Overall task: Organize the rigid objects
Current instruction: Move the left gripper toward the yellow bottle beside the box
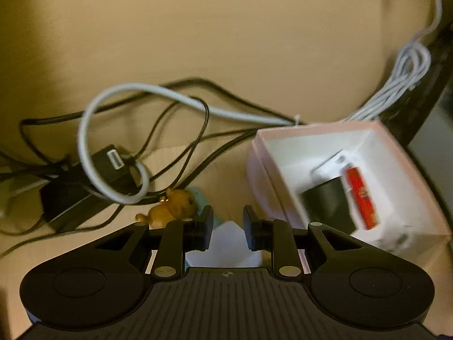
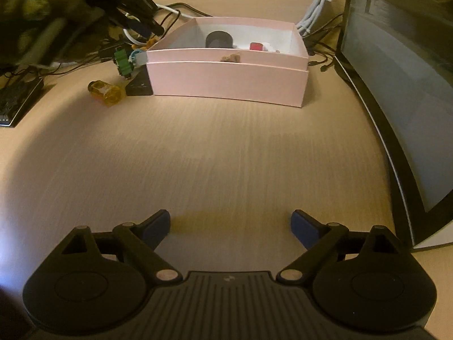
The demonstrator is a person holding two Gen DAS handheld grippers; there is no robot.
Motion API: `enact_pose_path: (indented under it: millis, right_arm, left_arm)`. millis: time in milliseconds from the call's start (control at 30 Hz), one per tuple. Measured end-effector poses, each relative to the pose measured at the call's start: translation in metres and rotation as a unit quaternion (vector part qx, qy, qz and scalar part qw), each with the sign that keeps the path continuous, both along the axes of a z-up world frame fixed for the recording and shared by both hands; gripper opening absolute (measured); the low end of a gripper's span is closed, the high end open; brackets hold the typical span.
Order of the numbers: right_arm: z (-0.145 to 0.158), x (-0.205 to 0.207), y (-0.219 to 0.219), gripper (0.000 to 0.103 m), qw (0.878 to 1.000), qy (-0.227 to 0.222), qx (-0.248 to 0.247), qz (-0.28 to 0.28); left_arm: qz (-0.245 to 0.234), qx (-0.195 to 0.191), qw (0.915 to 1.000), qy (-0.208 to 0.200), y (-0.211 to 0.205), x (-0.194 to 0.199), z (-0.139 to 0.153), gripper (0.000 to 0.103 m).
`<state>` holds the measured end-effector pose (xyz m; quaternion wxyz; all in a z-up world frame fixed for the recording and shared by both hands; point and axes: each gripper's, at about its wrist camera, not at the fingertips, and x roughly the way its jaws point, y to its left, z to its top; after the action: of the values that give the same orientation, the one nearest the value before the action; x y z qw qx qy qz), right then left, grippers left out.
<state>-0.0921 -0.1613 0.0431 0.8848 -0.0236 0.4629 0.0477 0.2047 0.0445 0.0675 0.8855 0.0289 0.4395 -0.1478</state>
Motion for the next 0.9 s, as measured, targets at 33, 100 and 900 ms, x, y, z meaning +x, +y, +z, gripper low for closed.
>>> enact_pose_path:
  millis: [33,100,900]
  right_arm:
    - [0.0,0.0,-0.002,0.093,1.0,0.0,-0.001,0.0]
    - [0.001,0.002,-0.006,0.092,1.0,0.002,-0.005,-0.002]
    - [-0.002,0.028,0.004,0.09,0.999,0.003,-0.007,-0.032]
  left_arm:
    - [-0.007,0.011,0.9999,0.004,-0.004,0.005,-0.004,0.025]
    - [-0.023,0.032,0.9992,0.01,-0.01,0.011,-0.012,0.026]
    - [-0.068,-0.046,0.9958,0.039,0.027,-0.149,-0.016,0.024]
